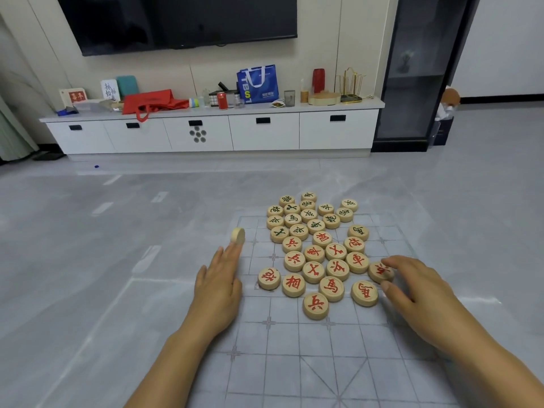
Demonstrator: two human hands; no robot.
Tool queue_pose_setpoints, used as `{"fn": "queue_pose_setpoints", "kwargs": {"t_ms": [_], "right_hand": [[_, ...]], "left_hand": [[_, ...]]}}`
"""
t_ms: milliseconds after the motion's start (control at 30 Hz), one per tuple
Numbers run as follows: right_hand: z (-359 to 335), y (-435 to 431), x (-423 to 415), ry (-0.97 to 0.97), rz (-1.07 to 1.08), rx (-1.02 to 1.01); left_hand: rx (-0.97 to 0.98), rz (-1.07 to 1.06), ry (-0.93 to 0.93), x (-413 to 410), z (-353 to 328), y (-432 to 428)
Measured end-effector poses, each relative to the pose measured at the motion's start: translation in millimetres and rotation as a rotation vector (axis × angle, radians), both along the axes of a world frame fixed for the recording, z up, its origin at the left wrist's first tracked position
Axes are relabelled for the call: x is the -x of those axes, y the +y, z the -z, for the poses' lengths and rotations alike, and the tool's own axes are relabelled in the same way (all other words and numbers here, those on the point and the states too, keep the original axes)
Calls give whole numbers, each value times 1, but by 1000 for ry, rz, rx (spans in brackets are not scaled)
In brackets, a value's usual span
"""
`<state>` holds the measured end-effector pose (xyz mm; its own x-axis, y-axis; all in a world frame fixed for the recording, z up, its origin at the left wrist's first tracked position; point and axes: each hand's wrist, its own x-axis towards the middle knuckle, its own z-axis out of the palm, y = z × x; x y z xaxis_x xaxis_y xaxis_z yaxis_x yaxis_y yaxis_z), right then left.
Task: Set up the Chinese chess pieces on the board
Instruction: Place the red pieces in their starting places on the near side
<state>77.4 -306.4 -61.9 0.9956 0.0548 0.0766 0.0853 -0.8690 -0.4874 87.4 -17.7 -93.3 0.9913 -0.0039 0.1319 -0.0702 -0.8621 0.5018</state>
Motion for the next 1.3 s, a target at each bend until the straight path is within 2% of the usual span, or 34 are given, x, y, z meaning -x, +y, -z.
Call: {"fn": "queue_pose_setpoints", "kwargs": {"t_ms": [133,267,400,433,500,600,700,900,967,1033,1067,1133,1300], "right_hand": [[-2,-2,1,0,2,5],[0,-4,0,-3,-4,19],[1,0,-4,-21,-21,5],[0,1,-5,-24,-24,0],[1,2,-6,-21,-33,-8],[1,1,-3,-26,-52,-11],[-2,-3,2,-39,-58,-16],[-6,3,13,-33,-119,32],[-8,8,18,-49,-144,24],[-11,13,26,-76,-158,-11],[-12,15,31,-92,-171,-26],[-12,17,44,-101,-213,-35],[-6,25,74,53,-399,5]], "left_hand": [[-2,-60,-20,-11,-2,12],[148,-116,-14,-67,-31,23],[-225,52,258,-124,-35,24],[-296,60,263,-128,-29,21],[-301,24,186,-122,-17,20],[-134,-15,87,-92,-10,35],[-34,10,71,-34,-11,51],[339,412,258,94,-24,-20],[551,413,331,109,-28,-48],[757,321,292,110,-34,-59],[757,228,208,106,-34,-57],[578,65,63,103,-31,-50],[82,247,220,112,-24,-60]]}}
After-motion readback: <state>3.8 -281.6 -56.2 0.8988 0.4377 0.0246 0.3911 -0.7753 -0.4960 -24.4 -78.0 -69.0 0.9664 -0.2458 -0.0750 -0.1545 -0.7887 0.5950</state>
